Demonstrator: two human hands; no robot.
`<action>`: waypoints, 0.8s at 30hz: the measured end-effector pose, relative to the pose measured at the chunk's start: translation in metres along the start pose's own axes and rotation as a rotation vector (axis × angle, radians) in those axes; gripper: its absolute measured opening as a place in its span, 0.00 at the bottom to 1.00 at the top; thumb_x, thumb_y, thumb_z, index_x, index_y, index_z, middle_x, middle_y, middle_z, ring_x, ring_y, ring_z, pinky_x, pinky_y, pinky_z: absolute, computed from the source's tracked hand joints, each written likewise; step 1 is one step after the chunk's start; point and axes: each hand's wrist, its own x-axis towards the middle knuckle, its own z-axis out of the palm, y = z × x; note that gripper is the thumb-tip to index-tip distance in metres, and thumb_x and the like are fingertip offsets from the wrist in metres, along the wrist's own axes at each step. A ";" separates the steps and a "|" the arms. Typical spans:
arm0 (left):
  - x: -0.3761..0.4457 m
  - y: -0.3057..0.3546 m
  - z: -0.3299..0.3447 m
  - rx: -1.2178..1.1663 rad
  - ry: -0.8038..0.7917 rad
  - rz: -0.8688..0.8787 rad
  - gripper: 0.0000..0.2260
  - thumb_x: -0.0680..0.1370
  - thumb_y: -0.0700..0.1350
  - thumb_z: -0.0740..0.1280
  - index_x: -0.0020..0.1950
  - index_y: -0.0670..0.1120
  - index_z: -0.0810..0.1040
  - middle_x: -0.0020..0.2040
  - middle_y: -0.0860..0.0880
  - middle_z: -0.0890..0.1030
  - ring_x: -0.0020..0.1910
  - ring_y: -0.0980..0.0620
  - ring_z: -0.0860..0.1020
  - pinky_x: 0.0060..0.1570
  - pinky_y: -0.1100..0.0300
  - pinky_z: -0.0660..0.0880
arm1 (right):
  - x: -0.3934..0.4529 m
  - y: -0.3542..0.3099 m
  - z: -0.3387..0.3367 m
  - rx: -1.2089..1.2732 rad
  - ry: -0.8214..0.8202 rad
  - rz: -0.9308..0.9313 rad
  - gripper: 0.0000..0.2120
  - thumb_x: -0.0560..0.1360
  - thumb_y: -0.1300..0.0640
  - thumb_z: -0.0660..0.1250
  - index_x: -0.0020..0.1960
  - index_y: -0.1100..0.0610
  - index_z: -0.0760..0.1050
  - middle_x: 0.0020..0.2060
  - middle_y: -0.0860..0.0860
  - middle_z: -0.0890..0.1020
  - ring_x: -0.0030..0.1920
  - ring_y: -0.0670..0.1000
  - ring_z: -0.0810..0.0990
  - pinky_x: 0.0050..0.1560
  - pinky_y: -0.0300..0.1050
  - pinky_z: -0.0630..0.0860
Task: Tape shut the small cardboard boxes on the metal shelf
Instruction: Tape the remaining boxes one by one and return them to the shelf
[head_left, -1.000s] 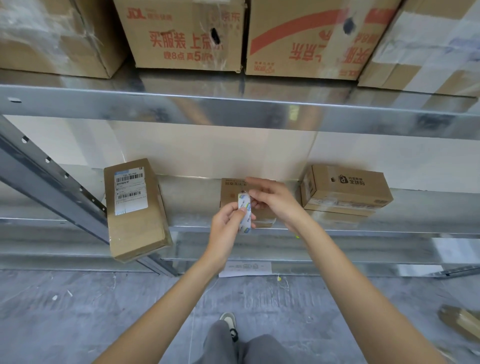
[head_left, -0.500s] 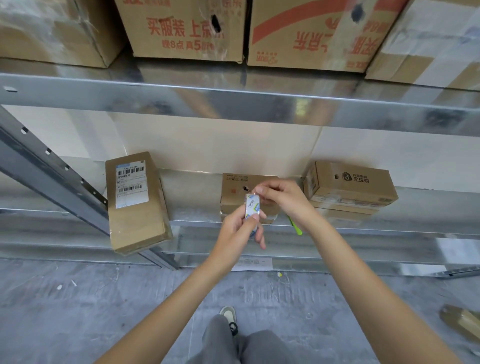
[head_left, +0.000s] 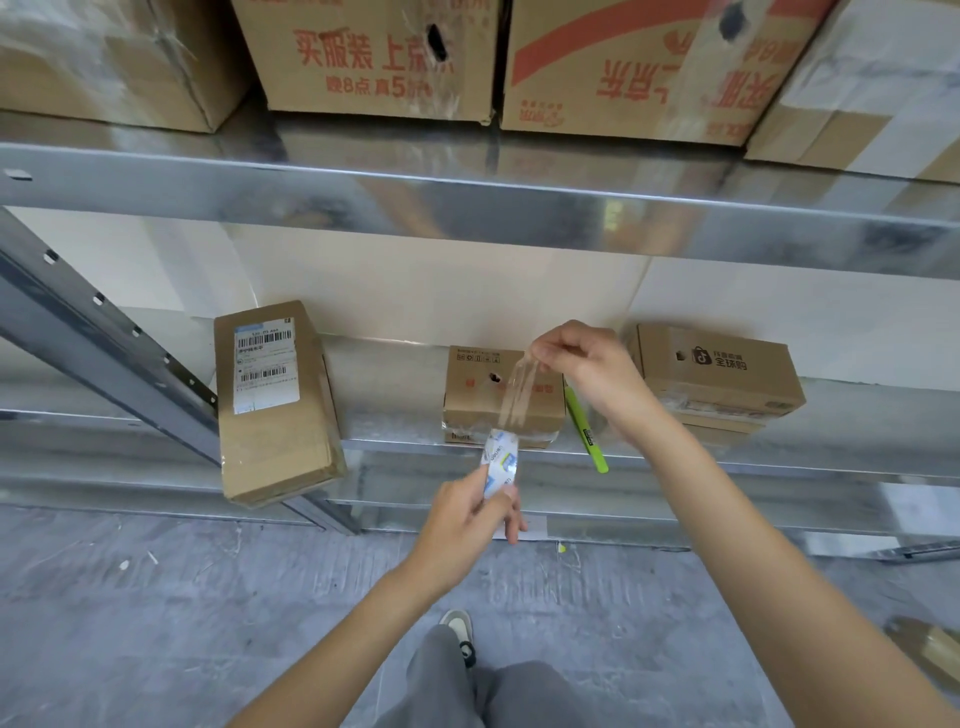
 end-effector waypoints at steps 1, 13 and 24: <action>-0.003 -0.004 0.001 -0.008 0.005 -0.009 0.14 0.80 0.49 0.59 0.42 0.39 0.72 0.26 0.50 0.78 0.38 0.49 0.83 0.45 0.66 0.74 | 0.001 0.001 0.000 -0.025 -0.020 0.002 0.05 0.76 0.63 0.67 0.43 0.58 0.80 0.44 0.56 0.82 0.45 0.50 0.79 0.52 0.42 0.74; 0.021 -0.008 -0.002 -0.102 0.100 -0.268 0.20 0.83 0.54 0.56 0.40 0.41 0.72 0.24 0.44 0.76 0.32 0.44 0.82 0.41 0.61 0.77 | 0.040 0.008 0.010 0.064 0.033 -0.010 0.08 0.77 0.64 0.65 0.42 0.57 0.80 0.45 0.55 0.82 0.44 0.49 0.79 0.54 0.44 0.74; 0.026 0.008 0.014 -0.133 0.265 -0.294 0.12 0.83 0.43 0.58 0.42 0.41 0.71 0.22 0.47 0.74 0.29 0.47 0.82 0.29 0.67 0.72 | 0.095 0.052 0.023 -0.004 -0.038 0.083 0.08 0.77 0.60 0.64 0.43 0.55 0.81 0.43 0.46 0.84 0.46 0.48 0.81 0.44 0.39 0.71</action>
